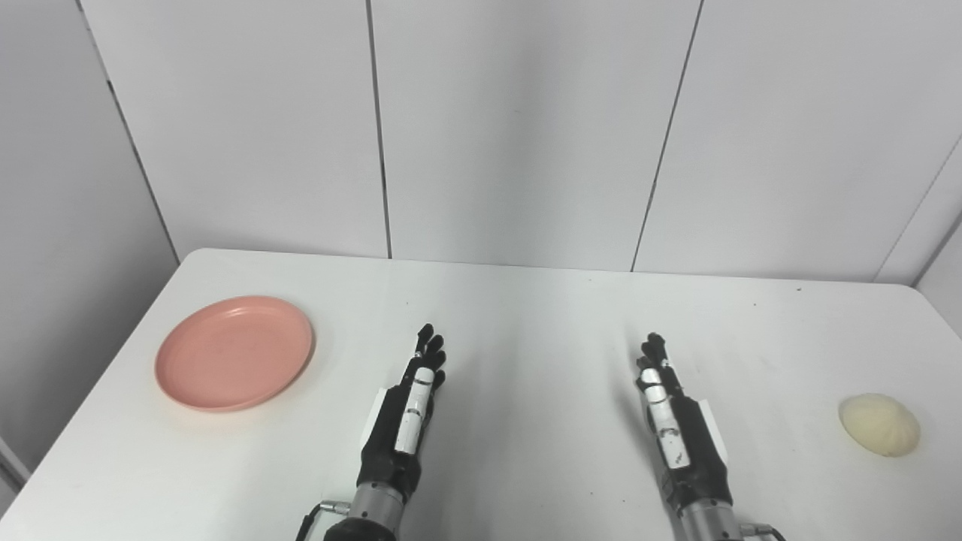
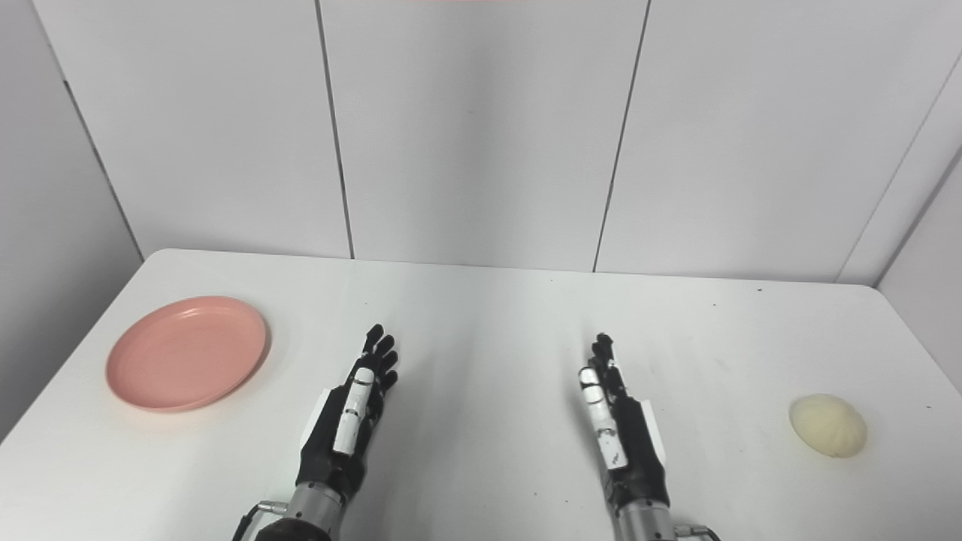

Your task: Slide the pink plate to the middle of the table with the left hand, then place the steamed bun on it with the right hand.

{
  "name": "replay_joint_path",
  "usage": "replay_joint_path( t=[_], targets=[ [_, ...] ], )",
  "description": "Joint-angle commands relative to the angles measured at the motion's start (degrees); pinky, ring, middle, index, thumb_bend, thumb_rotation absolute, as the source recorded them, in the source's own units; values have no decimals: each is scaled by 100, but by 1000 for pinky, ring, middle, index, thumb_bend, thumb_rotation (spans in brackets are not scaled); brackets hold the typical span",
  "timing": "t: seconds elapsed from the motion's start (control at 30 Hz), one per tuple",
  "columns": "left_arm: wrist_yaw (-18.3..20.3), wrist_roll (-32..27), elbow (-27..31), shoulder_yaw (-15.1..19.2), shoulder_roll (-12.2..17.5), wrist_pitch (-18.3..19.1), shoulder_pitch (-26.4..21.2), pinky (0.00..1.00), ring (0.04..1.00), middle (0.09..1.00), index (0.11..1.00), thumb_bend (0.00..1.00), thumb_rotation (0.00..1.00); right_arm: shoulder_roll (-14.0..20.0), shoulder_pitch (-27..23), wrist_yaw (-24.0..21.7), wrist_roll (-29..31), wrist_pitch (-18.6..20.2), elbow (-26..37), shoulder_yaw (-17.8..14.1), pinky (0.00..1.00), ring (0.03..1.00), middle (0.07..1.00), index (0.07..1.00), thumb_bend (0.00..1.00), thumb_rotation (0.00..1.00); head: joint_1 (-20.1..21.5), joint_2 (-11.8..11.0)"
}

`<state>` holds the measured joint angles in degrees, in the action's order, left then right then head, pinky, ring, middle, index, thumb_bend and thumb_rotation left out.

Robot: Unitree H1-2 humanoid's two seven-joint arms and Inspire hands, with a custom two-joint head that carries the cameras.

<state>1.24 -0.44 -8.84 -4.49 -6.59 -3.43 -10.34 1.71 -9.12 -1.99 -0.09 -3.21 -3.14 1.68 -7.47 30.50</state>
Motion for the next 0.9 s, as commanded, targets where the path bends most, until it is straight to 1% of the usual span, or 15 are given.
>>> replay_joint_path(
  t=[0.0,0.03,0.13,0.17,0.2,0.23,0.3,0.37,0.43,0.5,0.6,0.67,0.87],
  targets=[
    [-79,144,-214,48,135,-192,93,1000,1000,1000,1000,413,985,-125,79,31,-86,-154,29,84,1000,1000,1000,992,591,910,298,-15],
    [-96,179,-233,48,160,-222,99,1000,1000,1000,1000,413,993,-152,66,54,-91,-148,8,88,1000,1000,1000,995,568,913,370,-14],
    [-69,144,-237,75,230,-146,89,1000,1000,1000,1000,456,1000,-209,5,116,-137,-240,-154,84,1000,1000,1000,999,555,901,680,-28],
    [-31,95,-228,86,256,-124,85,1000,1000,1000,1000,469,1000,-220,-11,140,-184,-251,-177,92,1000,1000,1000,1000,560,918,730,-27],
    [-2,56,-216,99,281,-101,80,1000,1000,1000,1000,470,1000,-242,-29,163,-215,-243,-182,94,1000,1000,1000,1000,562,920,867,-21],
    [21,42,-204,100,309,-89,78,1000,1000,1000,1000,474,999,-254,-46,178,-213,-270,-222,82,1000,1000,1000,1000,567,922,867,-21],
    [80,23,-157,94,385,-9,69,1000,1000,1000,1000,488,1000,-280,-82,237,-246,-368,-327,70,1000,1000,1000,1000,590,916,1112,9],
    [169,35,-94,61,498,45,72,1000,1000,1000,1000,516,1000,-305,-114,315,-335,-453,-408,77,1000,1000,1000,1000,605,916,1228,9],
    [215,38,-31,47,559,75,90,1000,1000,1000,1000,537,1000,-320,-139,382,-406,-520,-478,84,1000,1000,1000,1000,613,912,1255,2],
    [210,6,4,62,556,83,111,1000,1000,1000,1000,555,1000,-331,-152,412,-439,-519,-501,86,1000,1000,1000,1000,621,915,1255,2],
    [198,-22,31,79,533,101,130,1000,1000,1000,1000,549,1000,-345,-139,438,-486,-459,-463,73,1000,1000,1000,1000,630,934,1225,-22],
    [236,-15,19,65,561,87,130,1000,1000,1000,1000,546,1000,-329,-150,432,-465,-494,-499,37,1000,1000,1000,1000,641,928,1227,-31],
    [259,-40,17,61,541,96,132,1000,1000,1000,1000,533,1000,-304,-188,470,-421,-617,-564,-46,1000,1000,1000,1000,606,922,1145,-49]
  ],
)
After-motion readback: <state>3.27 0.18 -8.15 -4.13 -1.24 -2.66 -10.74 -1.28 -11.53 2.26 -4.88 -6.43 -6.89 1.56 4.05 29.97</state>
